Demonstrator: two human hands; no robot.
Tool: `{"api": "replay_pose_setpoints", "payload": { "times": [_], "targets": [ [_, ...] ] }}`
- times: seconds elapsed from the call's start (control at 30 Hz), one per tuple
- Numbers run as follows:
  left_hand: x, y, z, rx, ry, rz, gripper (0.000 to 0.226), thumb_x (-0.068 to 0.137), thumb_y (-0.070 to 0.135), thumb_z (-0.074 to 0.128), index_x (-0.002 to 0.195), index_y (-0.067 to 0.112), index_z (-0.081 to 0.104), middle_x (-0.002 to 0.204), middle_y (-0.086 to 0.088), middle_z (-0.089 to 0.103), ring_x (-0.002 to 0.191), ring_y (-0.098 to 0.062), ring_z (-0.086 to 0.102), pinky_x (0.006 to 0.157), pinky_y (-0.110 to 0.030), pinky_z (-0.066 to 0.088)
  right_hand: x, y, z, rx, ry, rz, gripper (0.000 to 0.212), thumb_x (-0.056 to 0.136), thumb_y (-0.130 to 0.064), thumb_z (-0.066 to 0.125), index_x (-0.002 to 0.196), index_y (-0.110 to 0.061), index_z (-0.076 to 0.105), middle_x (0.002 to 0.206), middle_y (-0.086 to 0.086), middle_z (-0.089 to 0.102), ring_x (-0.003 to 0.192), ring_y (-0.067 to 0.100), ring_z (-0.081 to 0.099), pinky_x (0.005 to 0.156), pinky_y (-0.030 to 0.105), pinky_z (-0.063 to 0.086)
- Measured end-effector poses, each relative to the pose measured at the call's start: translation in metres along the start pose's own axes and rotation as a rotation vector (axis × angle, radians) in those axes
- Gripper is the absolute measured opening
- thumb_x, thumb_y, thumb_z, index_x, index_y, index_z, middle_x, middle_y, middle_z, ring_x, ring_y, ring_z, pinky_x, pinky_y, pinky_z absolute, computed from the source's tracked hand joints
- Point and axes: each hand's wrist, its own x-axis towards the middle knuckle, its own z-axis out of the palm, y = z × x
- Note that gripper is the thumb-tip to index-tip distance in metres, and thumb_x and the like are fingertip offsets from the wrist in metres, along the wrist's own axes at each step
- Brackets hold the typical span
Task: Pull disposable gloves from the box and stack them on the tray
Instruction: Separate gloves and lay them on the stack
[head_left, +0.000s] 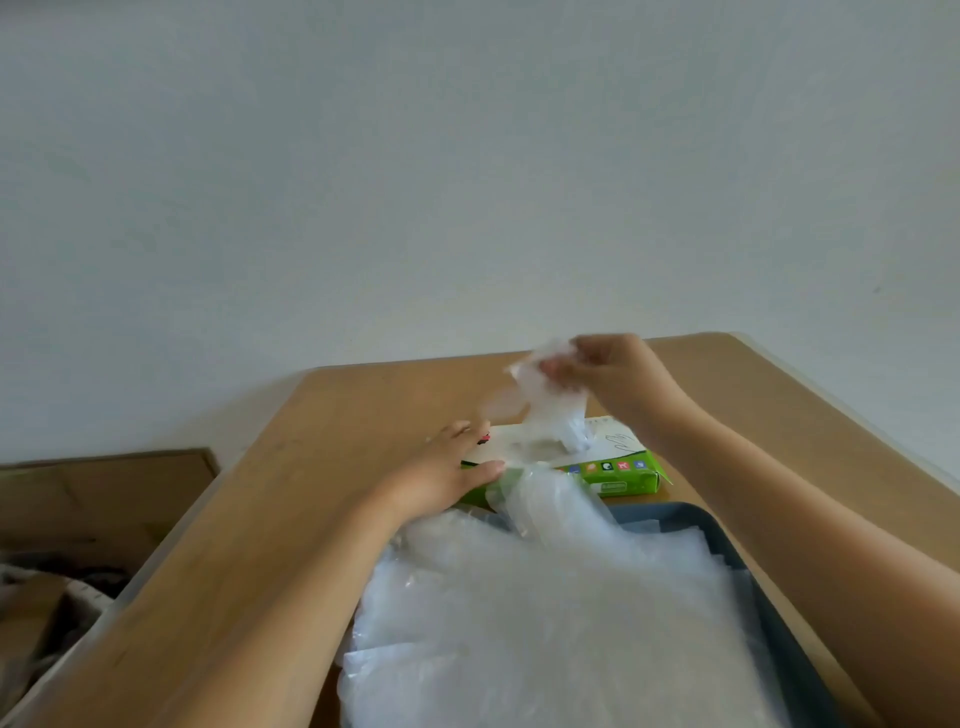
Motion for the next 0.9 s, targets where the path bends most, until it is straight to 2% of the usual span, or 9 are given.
{"api": "replay_pose_setpoints", "payload": {
  "times": [0.23, 0.27, 0.3, 0.37, 0.5, 0.6, 0.7, 0.8, 0.9],
  "targets": [
    [-0.035, 0.038, -0.037, -0.332, 0.223, 0.119, 0.055, 0.1, 0.052, 0.025, 0.133, 0.02, 0.054, 0.135, 0.005, 0.056, 0.128, -0.015, 0.047, 0.102, -0.023, 0.04, -0.029, -0.065, -0.015, 0.426, -0.289, 0.026, 0.021, 0.095, -0.011, 0.05, 0.096, -0.005, 0.07, 0.081, 0.005, 0.072, 0.073, 0.012, 0.068, 0.066, 0.022, 0.055],
    [-0.047, 0.049, -0.047, -0.549, 0.159, 0.194, 0.063, 0.099, 0.054, 0.017, 0.132, 0.016, 0.054, 0.103, 0.012, 0.059, 0.126, -0.018, 0.05, 0.1, -0.022, 0.041, -0.037, -0.072, -0.016, 0.449, -0.304, 0.044, 0.023, 0.096, -0.013, 0.049, 0.099, -0.004, 0.069, 0.081, 0.006, 0.071, 0.07, 0.012, 0.067, 0.063, 0.021, 0.055],
    [-0.053, 0.059, -0.055, -0.746, 0.016, 0.268, 0.072, 0.094, 0.063, 0.014, 0.135, 0.016, 0.049, 0.124, -0.014, 0.028, 0.128, -0.023, 0.049, 0.106, -0.03, 0.039, -0.044, -0.077, -0.016, 0.467, -0.331, 0.067, 0.025, 0.097, -0.015, 0.047, 0.102, -0.003, 0.068, 0.08, 0.006, 0.07, 0.067, 0.012, 0.066, 0.059, 0.021, 0.054],
    [-0.065, 0.074, -0.064, -0.953, -0.189, 0.359, 0.078, 0.08, 0.08, 0.029, 0.134, 0.029, 0.054, 0.135, -0.007, 0.057, 0.131, -0.024, 0.048, 0.112, -0.044, 0.031, -0.057, -0.081, -0.017, 0.457, -0.355, 0.113, 0.031, 0.099, -0.022, 0.044, 0.103, -0.004, 0.069, 0.081, 0.007, 0.071, 0.065, 0.014, 0.066, 0.057, 0.021, 0.055],
    [-0.091, 0.094, -0.044, -0.767, -0.086, 0.247, 0.037, 0.081, 0.042, 0.072, 0.093, 0.007, 0.072, 0.092, -0.014, 0.072, 0.086, -0.017, 0.067, 0.086, -0.029, 0.048, -0.083, -0.085, -0.016, 0.27, -0.291, 0.113, 0.042, 0.099, -0.042, 0.038, 0.102, -0.018, 0.072, 0.093, 0.01, 0.073, 0.071, 0.023, 0.065, 0.06, 0.026, 0.052],
    [-0.102, 0.099, -0.032, -0.895, -0.009, 0.18, 0.012, 0.087, 0.007, 0.066, 0.076, 0.004, 0.06, 0.051, 0.0, 0.048, 0.048, -0.007, 0.05, 0.056, -0.018, 0.044, -0.092, -0.076, -0.02, 0.283, -0.173, 0.245, 0.047, 0.095, -0.047, 0.044, 0.101, -0.011, 0.073, 0.084, 0.015, 0.067, 0.06, 0.021, 0.057, 0.052, 0.025, 0.05],
    [-0.113, 0.098, -0.027, -1.104, 0.033, -0.003, 0.016, 0.088, 0.004, 0.062, 0.073, 0.005, 0.058, 0.049, 0.002, 0.047, 0.042, -0.005, 0.044, 0.046, -0.016, 0.043, -0.106, -0.067, -0.033, 0.419, -0.225, 0.551, 0.08, 0.075, -0.068, 0.044, 0.12, -0.004, 0.062, 0.114, 0.016, 0.065, 0.095, 0.03, 0.067, 0.086, 0.043, 0.055],
    [-0.124, 0.094, -0.024, -1.216, 0.069, -0.118, 0.025, 0.087, 0.002, 0.063, 0.065, 0.007, 0.053, 0.047, 0.001, 0.048, 0.038, -0.006, 0.043, 0.042, -0.016, 0.042, -0.129, -0.066, -0.045, 0.508, -0.249, 0.587, 0.068, 0.068, -0.064, 0.058, 0.111, -0.012, 0.059, 0.111, 0.0, 0.061, 0.088, 0.025, 0.071, 0.068, 0.037, 0.06],
    [-0.139, 0.091, -0.027, -1.208, 0.096, -0.176, 0.037, 0.087, 0.004, 0.064, 0.052, 0.009, 0.051, 0.044, 0.001, 0.046, 0.038, -0.006, 0.046, 0.04, -0.019, 0.042, -0.152, -0.067, -0.046, 0.382, -0.432, 0.445, 0.079, 0.054, -0.038, 0.088, 0.123, -0.026, 0.05, 0.111, -0.004, 0.06, 0.098, 0.026, 0.069, 0.075, 0.031, 0.058]
  ]
}}
